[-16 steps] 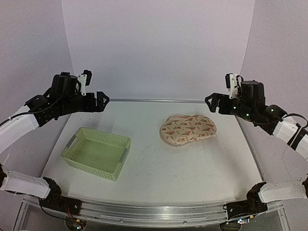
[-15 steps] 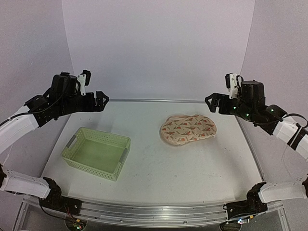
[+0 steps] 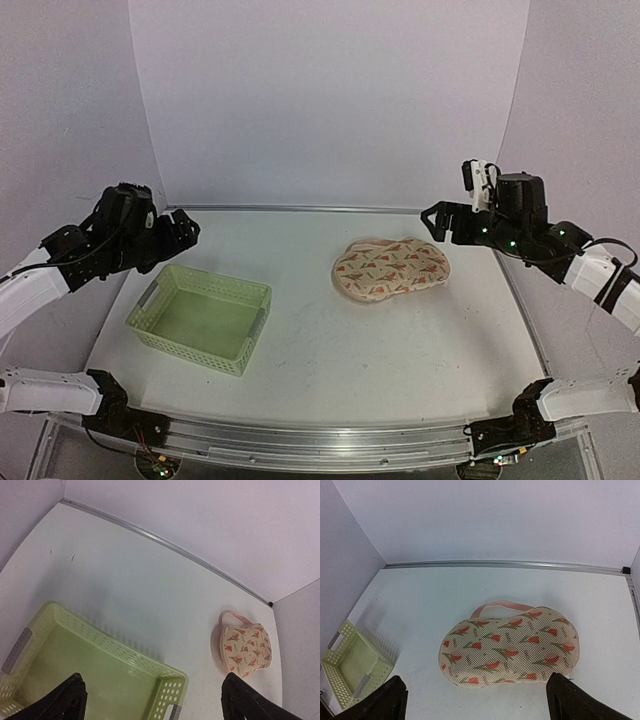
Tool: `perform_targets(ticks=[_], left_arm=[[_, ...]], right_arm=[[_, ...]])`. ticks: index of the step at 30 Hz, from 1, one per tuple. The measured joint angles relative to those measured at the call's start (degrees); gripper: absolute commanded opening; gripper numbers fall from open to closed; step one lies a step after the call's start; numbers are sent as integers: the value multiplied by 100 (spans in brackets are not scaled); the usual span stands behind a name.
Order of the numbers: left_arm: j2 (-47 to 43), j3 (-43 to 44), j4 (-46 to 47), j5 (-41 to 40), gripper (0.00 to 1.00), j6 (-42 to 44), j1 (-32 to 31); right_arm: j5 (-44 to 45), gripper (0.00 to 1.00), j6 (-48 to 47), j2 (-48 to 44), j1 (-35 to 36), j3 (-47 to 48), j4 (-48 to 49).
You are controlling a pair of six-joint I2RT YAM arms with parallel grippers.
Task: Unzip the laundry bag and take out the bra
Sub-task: Pick up the bin from the center of the board.
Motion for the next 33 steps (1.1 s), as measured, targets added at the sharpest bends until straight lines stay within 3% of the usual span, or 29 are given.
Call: perform_targets(ticks=[13,14,17,26,33], left_arm=[[-2,-254,-1991,142,91,-2857,0],[-33,-267,-2170,195,97,-3049,0],[-264,-409,-2588,372,99,-3545,0],[-741,-647,-3386,664,99,-4321,0],[-426,-1097,-3508,892,99,-4671,0]], right_arm=[[-59,98,20,26,0,-234,37],[-59,98,22,28,0,-262,50],[-72,98,37,57,0,-372,109],[-116,98,63,129,0,-533,286],[-133,98,63,103,0,-748,393]])
